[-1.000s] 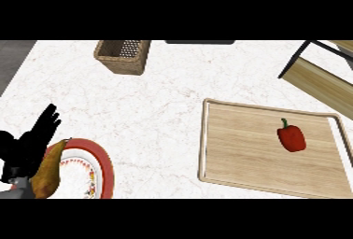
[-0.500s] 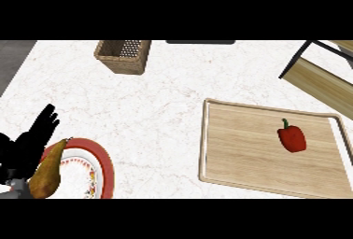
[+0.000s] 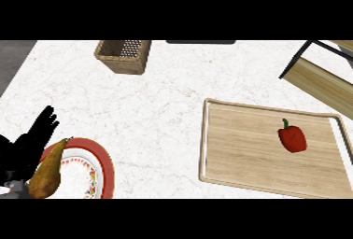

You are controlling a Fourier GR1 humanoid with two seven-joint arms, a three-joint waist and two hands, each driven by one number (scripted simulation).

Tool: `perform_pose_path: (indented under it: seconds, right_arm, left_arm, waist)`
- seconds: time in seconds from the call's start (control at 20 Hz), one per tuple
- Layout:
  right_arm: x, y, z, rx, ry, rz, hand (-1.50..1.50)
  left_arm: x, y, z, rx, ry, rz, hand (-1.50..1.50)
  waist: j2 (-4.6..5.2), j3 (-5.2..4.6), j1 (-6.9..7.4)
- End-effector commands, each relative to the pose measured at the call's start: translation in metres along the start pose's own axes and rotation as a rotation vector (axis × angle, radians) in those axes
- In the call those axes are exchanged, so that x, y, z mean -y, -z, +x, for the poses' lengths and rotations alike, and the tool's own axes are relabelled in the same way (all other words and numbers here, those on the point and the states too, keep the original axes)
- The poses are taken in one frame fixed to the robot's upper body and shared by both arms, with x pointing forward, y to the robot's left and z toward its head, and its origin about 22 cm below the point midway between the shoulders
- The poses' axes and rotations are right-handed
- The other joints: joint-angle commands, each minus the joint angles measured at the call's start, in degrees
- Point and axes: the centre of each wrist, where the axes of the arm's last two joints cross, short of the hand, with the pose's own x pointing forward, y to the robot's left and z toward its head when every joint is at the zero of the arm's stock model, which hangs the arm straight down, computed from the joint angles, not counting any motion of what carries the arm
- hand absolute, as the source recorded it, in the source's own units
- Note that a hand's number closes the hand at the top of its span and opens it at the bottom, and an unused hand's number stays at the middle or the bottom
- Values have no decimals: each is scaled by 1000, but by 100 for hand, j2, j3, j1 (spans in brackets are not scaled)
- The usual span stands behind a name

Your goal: Pick the tomato from the tray and place it in the tiered shelf

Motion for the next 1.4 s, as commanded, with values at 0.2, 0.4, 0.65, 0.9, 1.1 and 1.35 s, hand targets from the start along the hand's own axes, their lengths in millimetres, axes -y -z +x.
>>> perform_pose_path:
  seconds: [0.2, 0.4, 0.65, 0.9, 1.1, 1.35]
  right_arm:
    - [-2, 6, 5, 13, 225, -13, -150]
    - [15, 12, -12, -30, 379, 42, -150]
    - [54, 7, -10, 1, 531, 29, -150]
    - [103, 6, -34, 6, 659, -42, -150]
    - [166, -8, -73, -17, 634, -102, -150]
    - [230, -35, -115, -104, 602, -134, -150]
  left_arm:
    - [10, -6, -3, -10, 2, -4, 0]
    - [-1, 0, 5, -8, 7, 9, 0]
    - [6, -8, -11, -14, 0, 13, 0]
    - [6, -3, -18, -20, -11, 33, 0]
    - [-4, -13, -4, -11, -14, 33, 0]
    - [-3, -15, -15, -39, -22, 59, 0]
  waist:
    - [-1, 2, 26]
    - [-21, 1, -57]
    - [-80, -6, -178]
    - [-56, -7, -184]
    - [-92, -2, -251]
    - [-107, -4, -398]
